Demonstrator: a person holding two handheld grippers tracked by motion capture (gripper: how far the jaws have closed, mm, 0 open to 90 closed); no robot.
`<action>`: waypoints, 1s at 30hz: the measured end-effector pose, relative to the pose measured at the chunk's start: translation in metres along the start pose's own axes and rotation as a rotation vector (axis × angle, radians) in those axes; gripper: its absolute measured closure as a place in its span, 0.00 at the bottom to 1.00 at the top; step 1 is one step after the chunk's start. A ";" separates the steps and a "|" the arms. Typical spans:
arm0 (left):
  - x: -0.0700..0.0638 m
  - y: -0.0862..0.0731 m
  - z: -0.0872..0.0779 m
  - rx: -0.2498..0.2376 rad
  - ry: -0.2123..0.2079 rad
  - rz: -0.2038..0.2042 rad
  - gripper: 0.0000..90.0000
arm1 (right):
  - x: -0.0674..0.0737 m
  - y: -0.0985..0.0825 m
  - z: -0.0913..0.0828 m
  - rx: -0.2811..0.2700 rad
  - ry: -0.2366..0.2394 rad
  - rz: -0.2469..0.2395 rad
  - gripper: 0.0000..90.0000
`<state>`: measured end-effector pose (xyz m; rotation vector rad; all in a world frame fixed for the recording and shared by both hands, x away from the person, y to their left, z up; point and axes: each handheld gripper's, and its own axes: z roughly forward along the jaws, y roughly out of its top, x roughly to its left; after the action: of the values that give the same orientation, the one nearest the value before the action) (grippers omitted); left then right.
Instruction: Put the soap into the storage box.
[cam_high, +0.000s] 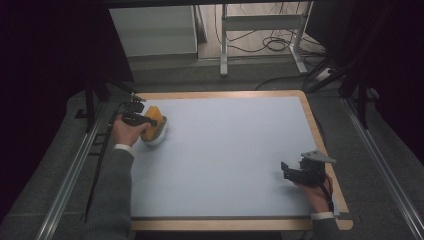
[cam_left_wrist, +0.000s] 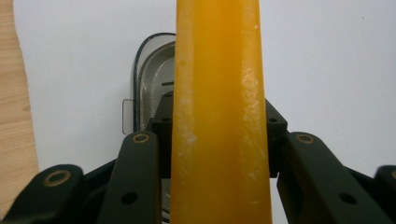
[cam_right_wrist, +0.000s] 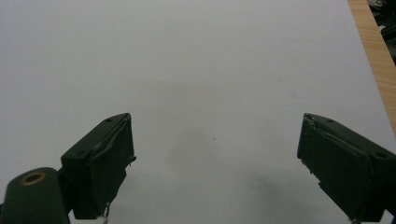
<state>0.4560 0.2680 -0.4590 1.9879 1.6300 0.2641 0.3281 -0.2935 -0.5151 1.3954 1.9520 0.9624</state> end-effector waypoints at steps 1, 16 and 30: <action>0.000 0.000 0.000 0.000 -0.001 -0.002 0.68 | 0.000 0.000 0.000 -0.001 -0.001 0.000 0.12; 0.001 0.000 0.006 -0.006 0.019 -0.020 0.68 | 0.000 0.000 0.000 -0.001 0.000 0.000 0.12; 0.005 0.002 0.011 -0.004 0.025 -0.038 0.68 | 0.000 0.000 0.000 -0.001 -0.003 -0.002 0.12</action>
<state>0.4637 0.2694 -0.4679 1.9560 1.6800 0.2780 0.3282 -0.2930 -0.5154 1.3937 1.9503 0.9602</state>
